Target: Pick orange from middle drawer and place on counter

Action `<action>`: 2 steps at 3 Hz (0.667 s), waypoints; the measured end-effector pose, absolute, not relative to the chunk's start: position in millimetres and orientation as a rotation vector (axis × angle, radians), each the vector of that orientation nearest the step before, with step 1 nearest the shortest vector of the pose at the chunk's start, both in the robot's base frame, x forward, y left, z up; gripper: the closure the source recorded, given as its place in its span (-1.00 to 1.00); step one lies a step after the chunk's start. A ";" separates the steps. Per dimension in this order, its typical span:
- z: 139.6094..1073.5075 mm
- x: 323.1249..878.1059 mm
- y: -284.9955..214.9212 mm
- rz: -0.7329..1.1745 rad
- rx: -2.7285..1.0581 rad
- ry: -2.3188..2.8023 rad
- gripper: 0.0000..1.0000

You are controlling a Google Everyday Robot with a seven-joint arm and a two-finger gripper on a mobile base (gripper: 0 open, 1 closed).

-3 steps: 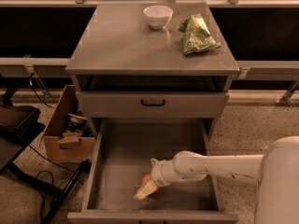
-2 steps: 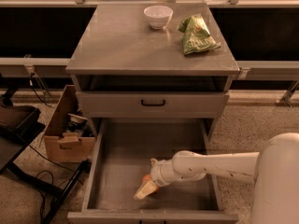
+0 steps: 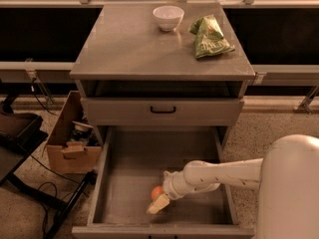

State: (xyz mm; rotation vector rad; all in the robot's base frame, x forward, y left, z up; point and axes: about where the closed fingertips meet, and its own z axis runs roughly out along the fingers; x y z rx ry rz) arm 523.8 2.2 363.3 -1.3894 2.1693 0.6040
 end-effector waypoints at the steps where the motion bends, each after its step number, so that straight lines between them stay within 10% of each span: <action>1: 363.3 523.8 2.2 0.604 -1.389 2.169 -0.71; 2: 363.3 523.7 2.2 0.604 -1.390 2.169 -0.25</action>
Offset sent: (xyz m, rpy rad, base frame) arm 0.0000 0.0000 0.0000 0.0000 0.0000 0.0000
